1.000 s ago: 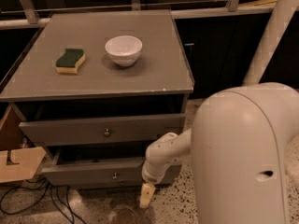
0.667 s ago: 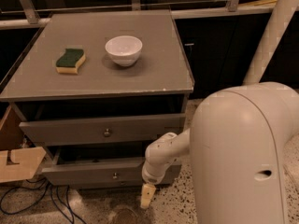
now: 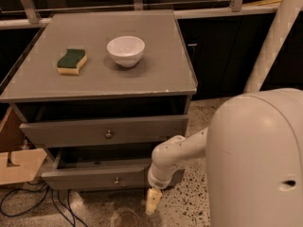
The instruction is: Open middle drawer
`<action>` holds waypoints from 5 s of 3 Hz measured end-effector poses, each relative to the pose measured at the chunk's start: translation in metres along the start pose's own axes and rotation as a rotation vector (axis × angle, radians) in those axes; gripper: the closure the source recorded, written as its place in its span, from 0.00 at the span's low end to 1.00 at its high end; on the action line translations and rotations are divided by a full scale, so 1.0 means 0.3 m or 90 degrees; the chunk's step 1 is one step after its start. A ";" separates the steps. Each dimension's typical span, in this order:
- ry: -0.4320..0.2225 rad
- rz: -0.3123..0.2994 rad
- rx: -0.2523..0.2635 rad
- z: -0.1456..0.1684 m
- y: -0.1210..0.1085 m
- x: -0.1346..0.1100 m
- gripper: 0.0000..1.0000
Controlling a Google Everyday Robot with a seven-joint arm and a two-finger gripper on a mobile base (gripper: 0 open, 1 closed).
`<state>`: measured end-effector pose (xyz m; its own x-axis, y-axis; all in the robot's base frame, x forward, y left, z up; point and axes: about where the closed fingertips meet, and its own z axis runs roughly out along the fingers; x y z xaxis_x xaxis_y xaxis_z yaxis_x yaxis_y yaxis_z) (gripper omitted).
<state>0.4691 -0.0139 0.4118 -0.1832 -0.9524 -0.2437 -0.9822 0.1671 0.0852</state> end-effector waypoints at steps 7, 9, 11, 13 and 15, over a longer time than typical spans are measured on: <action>-0.049 0.007 0.086 -0.308 0.084 0.058 0.00; -0.016 -0.064 0.015 -0.073 0.095 -0.062 0.00; -0.010 -0.087 0.010 -0.032 0.069 -0.097 0.00; 0.020 -0.106 -0.033 0.097 0.127 -0.113 0.00; 0.021 -0.075 -0.069 0.072 0.204 -0.009 0.00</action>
Offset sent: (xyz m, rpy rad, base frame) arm -0.0805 -0.0447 0.0389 0.0772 0.0696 -0.0238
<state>0.4087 0.0043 0.3967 -0.0642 -0.9720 -0.2262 -0.9863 0.0273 0.1629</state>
